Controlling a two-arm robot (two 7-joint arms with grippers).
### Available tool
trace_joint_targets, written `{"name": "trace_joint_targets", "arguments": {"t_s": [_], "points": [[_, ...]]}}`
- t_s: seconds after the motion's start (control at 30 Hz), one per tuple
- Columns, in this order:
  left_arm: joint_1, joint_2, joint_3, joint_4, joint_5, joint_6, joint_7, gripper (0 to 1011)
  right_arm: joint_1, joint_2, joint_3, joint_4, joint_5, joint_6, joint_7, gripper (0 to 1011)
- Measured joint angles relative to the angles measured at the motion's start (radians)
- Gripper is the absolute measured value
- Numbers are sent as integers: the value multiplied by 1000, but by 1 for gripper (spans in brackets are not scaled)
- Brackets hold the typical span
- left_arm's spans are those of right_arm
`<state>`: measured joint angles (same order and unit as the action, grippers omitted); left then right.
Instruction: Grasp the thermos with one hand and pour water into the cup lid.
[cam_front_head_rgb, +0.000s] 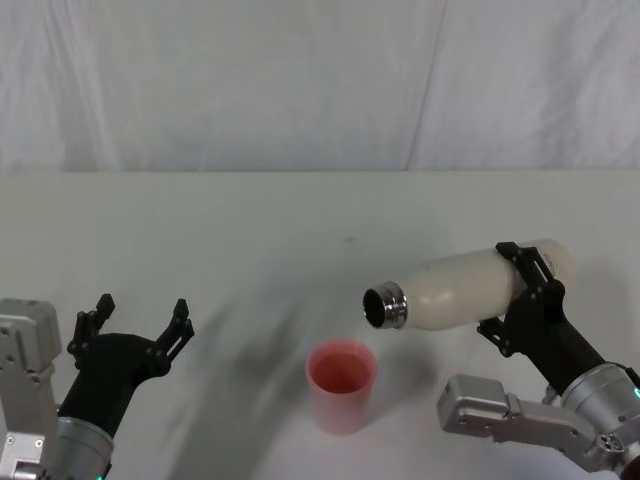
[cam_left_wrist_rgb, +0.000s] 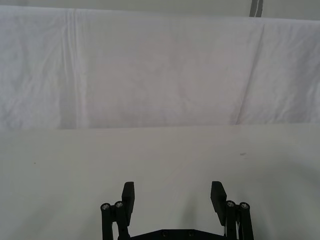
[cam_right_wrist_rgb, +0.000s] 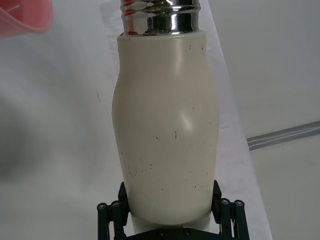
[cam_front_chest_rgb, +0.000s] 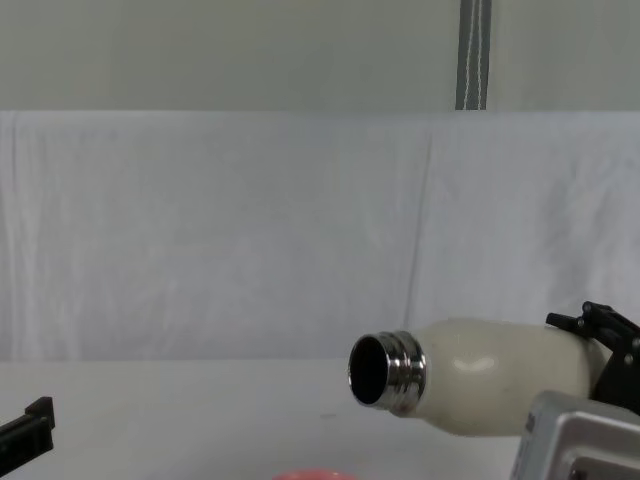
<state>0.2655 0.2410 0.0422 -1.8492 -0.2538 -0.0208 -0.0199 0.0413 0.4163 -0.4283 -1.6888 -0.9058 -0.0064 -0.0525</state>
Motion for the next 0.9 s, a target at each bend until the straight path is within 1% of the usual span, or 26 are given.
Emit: {"name": "trace_joint_targets", "arguments": {"t_s": [0.9], "points": [[0, 0, 0, 0, 0, 0, 0, 1001, 6, 13, -38, 7, -41, 8, -29, 950]]}}
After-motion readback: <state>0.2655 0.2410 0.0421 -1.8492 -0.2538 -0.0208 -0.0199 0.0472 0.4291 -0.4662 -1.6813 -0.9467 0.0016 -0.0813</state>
